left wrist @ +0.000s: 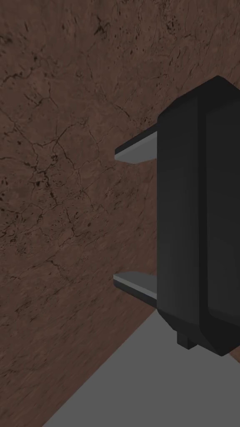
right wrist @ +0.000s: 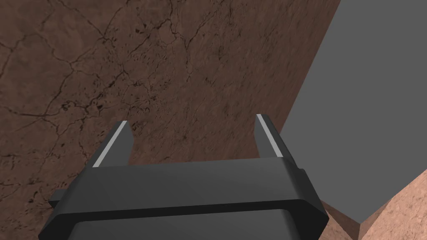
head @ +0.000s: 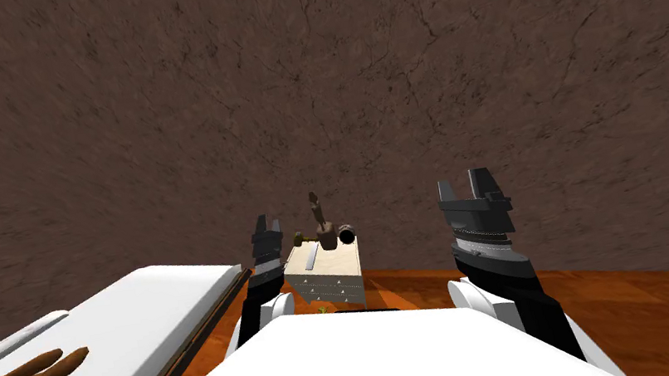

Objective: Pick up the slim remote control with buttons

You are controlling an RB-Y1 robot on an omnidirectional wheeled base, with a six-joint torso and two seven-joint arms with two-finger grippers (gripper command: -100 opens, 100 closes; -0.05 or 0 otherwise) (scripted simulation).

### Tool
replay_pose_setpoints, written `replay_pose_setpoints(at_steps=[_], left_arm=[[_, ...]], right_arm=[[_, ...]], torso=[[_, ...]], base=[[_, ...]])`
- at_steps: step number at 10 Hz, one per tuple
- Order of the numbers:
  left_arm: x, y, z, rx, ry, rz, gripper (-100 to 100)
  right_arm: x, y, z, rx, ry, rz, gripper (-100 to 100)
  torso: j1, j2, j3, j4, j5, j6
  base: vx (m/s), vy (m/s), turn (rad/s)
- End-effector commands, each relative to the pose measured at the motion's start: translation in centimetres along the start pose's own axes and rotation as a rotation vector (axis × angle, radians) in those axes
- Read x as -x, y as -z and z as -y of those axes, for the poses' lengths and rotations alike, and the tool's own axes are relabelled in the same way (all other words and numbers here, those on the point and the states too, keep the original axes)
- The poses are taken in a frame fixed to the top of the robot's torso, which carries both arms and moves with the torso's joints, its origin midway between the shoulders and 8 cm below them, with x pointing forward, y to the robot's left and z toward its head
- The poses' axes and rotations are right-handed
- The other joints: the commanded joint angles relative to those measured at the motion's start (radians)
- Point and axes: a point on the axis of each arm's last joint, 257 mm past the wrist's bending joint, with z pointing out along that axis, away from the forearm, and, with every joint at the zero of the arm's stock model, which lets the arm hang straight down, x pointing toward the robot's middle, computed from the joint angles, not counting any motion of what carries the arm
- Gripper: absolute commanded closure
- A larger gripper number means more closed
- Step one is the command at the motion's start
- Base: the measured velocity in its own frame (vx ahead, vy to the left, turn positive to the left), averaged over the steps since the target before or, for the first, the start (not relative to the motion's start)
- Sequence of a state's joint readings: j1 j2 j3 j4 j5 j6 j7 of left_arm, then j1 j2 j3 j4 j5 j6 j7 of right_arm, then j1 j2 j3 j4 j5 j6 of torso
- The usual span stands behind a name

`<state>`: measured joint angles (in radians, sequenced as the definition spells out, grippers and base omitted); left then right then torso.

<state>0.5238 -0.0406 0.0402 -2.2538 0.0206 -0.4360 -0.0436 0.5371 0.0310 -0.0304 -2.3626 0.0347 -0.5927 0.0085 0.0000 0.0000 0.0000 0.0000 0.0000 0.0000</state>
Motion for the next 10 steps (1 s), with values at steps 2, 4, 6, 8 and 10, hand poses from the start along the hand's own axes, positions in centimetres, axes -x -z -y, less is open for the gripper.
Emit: replay_pose_setpoints(at_steps=[2, 4, 6, 8, 10], left_arm=[[-0.1, 0.0, -1.4, 0.034, -0.008, -0.051, -100], [0.5, 0.2, -3.4, 0.087, -0.001, -0.077, -100], [1.8, 0.5, -6.0, 0.161, 0.021, -0.077, -100], [3.8, 1.1, -9.1, 0.25, 0.058, -0.05, -100], [5.0, 1.5, -10.7, 0.299, 0.082, -0.027, -100]], right_arm=[[0.0, 0.0, 0.0, 0.0, 0.0, 0.0, 0], [0.0, 0.0, 0.0, 0.0, 0.0, 0.0, 0], [0.0, 0.0, 0.0, 0.0, 0.0, 0.0, 0], [0.0, 0.0, 0.0, 0.0, 0.0, 0.0, 0], [0.0, 0.0, 0.0, 0.0, 0.0, 0.0, 0]], torso=[[0.001, 0.0, 0.0, 0.0, 0.0, 0.0], [0.002, 0.0, 0.0, 0.0, 0.001, 0.0], [0.003, 0.002, 0.001, 0.0, 0.001, 0.0], [0.003, 0.003, 0.002, 0.001, 0.001, 0.001], [0.002, 0.003, 0.002, 0.001, 0.001, 0.0]], base=[[0.003, 0.015, -0.122], [-0.007, 0.029, -0.179], [-0.034, 0.032, -0.217], [-0.059, 0.031, -0.345], [-0.046, 0.018, -0.119]])
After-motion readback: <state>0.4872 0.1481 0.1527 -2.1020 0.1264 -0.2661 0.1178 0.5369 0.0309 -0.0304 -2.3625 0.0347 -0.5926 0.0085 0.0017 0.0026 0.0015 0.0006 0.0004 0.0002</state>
